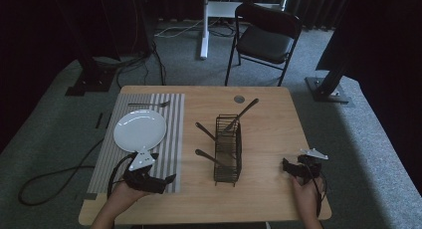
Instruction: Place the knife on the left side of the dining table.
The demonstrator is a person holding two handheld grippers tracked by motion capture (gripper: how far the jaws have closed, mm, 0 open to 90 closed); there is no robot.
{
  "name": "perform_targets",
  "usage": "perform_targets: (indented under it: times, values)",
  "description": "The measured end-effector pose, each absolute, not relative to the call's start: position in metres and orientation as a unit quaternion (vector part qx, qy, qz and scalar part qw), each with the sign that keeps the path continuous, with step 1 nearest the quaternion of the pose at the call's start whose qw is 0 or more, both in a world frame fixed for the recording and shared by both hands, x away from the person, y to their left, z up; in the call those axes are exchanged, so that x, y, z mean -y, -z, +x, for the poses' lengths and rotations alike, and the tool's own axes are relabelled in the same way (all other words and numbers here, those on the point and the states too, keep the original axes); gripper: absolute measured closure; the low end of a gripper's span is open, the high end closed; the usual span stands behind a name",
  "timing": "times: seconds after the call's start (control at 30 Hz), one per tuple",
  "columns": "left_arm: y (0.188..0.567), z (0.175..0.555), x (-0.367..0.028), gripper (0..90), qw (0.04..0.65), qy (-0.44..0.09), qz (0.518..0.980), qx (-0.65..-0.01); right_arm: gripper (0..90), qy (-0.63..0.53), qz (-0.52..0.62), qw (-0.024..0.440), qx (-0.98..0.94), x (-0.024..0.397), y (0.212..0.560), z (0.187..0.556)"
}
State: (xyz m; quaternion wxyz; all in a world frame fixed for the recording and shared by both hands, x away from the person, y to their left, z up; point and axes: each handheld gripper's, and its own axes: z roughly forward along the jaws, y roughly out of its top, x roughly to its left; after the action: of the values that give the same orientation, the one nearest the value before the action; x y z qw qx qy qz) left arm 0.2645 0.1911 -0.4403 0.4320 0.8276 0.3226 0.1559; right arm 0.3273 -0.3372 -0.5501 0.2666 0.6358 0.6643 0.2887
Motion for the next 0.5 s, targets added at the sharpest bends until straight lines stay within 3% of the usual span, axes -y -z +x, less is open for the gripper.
perform_targets:
  times: [0.5]
  values:
    - [0.416, 0.268, -0.155, 6.2, 0.454, -0.151, 0.835, -0.272, 11.8, -0.289, 0.636, 0.267, -0.664, 0.337, 0.55, 0.327]
